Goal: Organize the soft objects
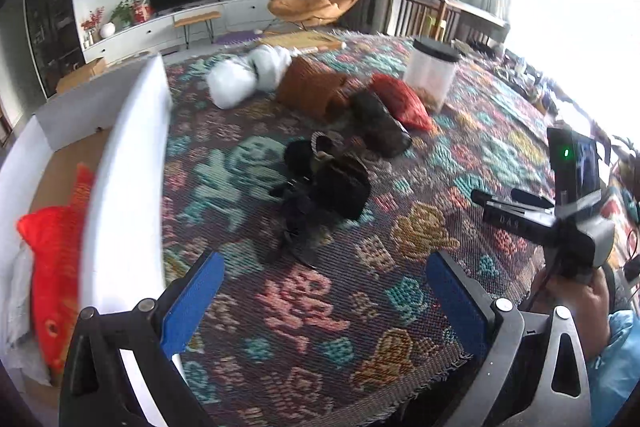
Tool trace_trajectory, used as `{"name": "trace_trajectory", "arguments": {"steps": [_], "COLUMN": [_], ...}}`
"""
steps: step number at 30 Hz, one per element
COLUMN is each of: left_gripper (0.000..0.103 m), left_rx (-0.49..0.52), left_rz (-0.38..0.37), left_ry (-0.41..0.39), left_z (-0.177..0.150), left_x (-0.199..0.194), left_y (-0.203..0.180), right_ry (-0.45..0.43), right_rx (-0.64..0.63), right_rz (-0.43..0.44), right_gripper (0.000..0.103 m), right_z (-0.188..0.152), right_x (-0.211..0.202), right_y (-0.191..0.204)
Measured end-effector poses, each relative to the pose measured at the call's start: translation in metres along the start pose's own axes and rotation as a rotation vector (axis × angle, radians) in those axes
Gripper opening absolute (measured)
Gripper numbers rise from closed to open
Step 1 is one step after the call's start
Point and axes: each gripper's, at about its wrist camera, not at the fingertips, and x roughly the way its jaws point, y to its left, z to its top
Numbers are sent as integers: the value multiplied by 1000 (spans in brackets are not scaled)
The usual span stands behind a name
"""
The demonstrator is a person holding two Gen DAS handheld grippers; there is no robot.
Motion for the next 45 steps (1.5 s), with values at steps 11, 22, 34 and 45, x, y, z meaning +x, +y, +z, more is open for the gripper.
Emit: {"name": "trace_trajectory", "arguments": {"steps": [11, 22, 34, 45], "left_gripper": [101, 103, 103, 103], "left_rx": [22, 35, 15, 14], "left_rz": [64, 59, 78, 82], "left_ry": [120, 108, 92, 81], "left_z": [-18, -20, -3, -5], "left_x": [77, 90, 103, 103], "left_y": [-17, -15, -1, 0], "right_ry": [-11, -14, -13, -13], "right_rx": [20, 8, 0, 1], "right_rz": [-2, -3, -7, -7], "right_gripper": [81, 85, 88, 88], "right_z": [2, -2, -3, -3], "right_x": [11, 13, 14, 14], "right_y": [-18, -13, -10, -10]}}
